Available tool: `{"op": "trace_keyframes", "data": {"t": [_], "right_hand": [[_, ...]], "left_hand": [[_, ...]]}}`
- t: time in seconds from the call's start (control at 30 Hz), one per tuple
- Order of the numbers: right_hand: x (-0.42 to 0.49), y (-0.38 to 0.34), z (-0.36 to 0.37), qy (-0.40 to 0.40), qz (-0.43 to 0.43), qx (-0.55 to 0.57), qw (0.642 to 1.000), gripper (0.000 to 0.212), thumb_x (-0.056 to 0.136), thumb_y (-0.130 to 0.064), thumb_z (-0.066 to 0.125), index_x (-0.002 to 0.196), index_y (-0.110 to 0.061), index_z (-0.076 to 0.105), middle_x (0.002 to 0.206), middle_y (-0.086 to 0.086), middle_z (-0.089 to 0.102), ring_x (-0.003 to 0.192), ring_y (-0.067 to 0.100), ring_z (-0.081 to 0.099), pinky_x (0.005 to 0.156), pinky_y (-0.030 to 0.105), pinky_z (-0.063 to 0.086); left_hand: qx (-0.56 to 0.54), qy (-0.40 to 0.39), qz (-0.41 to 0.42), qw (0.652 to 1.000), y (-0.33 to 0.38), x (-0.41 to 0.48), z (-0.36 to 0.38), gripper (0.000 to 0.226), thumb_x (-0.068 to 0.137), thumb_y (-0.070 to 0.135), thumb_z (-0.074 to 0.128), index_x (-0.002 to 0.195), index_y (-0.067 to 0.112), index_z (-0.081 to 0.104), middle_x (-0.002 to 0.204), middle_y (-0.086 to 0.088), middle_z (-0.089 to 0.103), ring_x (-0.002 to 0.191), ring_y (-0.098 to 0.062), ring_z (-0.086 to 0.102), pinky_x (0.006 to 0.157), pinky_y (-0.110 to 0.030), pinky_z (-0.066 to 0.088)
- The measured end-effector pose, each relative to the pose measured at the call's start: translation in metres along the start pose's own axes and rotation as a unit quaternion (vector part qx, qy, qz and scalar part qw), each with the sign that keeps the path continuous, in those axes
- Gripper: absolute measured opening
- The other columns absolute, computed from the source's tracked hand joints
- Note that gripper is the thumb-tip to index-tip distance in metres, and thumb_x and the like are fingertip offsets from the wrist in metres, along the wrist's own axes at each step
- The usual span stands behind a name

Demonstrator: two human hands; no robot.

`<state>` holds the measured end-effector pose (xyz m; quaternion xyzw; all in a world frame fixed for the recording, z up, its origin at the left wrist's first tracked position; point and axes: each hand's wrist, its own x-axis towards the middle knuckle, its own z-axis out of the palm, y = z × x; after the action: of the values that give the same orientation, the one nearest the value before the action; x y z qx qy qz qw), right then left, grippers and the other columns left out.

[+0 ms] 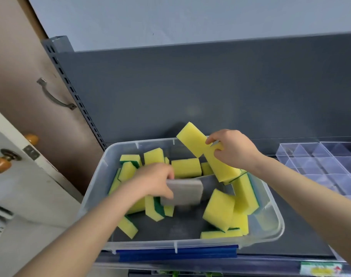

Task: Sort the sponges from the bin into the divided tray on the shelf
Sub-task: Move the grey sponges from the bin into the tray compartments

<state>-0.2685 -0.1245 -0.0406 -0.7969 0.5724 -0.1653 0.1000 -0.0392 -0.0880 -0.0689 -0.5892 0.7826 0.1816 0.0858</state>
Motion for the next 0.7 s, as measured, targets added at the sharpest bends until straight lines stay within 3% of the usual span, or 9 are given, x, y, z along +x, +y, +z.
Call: {"op": "trace_keyframes", "data": {"t": [0.07,0.17,0.27,0.37,0.47,0.57,0.7], "right_hand": [[0.001,-0.006,0.002,0.001,-0.007,0.009,1.0,0.038,0.077,-0.009,0.053,0.108,-0.028,0.064,0.118,-0.008,0.062,0.098,0.015,0.06,0.07,0.027,0.053],[0.004,-0.018,0.011,-0.017,-0.032,0.04,0.999,0.039,0.077,-0.007,0.054,0.11,-0.025,0.065,0.116,-0.007,0.063,0.098,0.012,0.059,0.062,0.014,0.039],[0.006,-0.038,0.026,-0.078,-0.063,0.117,0.988,0.036,0.08,-0.009,0.06,0.114,-0.021,0.063,0.114,-0.007,0.064,0.094,0.006,0.058,0.072,0.011,0.042],[0.007,-0.046,0.036,-0.108,-0.049,0.191,0.974,0.027,0.083,-0.016,0.066,0.11,-0.016,0.064,0.107,-0.002,0.067,0.095,0.013,0.064,0.084,0.023,0.049],[0.006,-0.03,0.038,-0.068,-0.044,0.049,0.996,0.018,0.086,-0.016,0.059,0.102,-0.02,0.067,0.101,-0.003,0.069,0.092,0.017,0.062,0.079,0.025,0.048],[-0.004,-0.02,0.045,-0.131,-0.048,-0.073,0.987,0.026,0.087,-0.014,0.054,0.108,-0.026,0.063,0.111,-0.003,0.064,0.099,0.019,0.059,0.079,0.028,0.049],[-0.015,-0.027,0.066,-0.22,-0.102,-0.151,0.958,0.041,0.086,-0.007,0.049,0.124,-0.023,0.053,0.12,0.003,0.057,0.107,0.025,0.055,0.084,0.036,0.05]], "left_hand": [[-0.03,0.062,-0.038,0.997,-0.02,-0.007,-0.025,0.03,0.065,0.037,0.071,0.088,0.033,0.052,0.089,0.014,0.057,0.076,-0.009,0.054,0.058,-0.029,0.045],[-0.054,0.146,-0.087,0.984,-0.046,-0.019,-0.051,0.029,0.066,0.036,0.071,0.088,0.035,0.052,0.091,0.015,0.057,0.083,-0.011,0.055,0.065,-0.03,0.045],[-0.081,0.25,-0.118,0.957,-0.06,-0.028,-0.065,0.027,0.069,0.033,0.071,0.089,0.036,0.052,0.089,0.012,0.057,0.083,-0.015,0.055,0.062,-0.03,0.044],[-0.1,0.305,-0.112,0.941,-0.06,-0.031,-0.065,0.026,0.07,0.032,0.069,0.089,0.036,0.052,0.09,0.012,0.055,0.081,-0.015,0.055,0.061,-0.03,0.044],[-0.122,0.312,-0.088,0.938,-0.053,-0.03,-0.053,0.026,0.072,0.034,0.069,0.091,0.037,0.051,0.093,0.013,0.055,0.084,-0.012,0.054,0.065,-0.033,0.046],[-0.137,0.323,-0.084,0.933,-0.046,-0.025,-0.038,0.025,0.075,0.043,0.065,0.096,0.038,0.051,0.095,0.016,0.055,0.084,-0.009,0.054,0.063,-0.031,0.045],[-0.143,0.309,-0.084,0.936,-0.038,-0.019,-0.025,0.029,0.078,0.045,0.063,0.103,0.035,0.051,0.098,0.016,0.056,0.086,-0.009,0.055,0.065,-0.031,0.047]]}}
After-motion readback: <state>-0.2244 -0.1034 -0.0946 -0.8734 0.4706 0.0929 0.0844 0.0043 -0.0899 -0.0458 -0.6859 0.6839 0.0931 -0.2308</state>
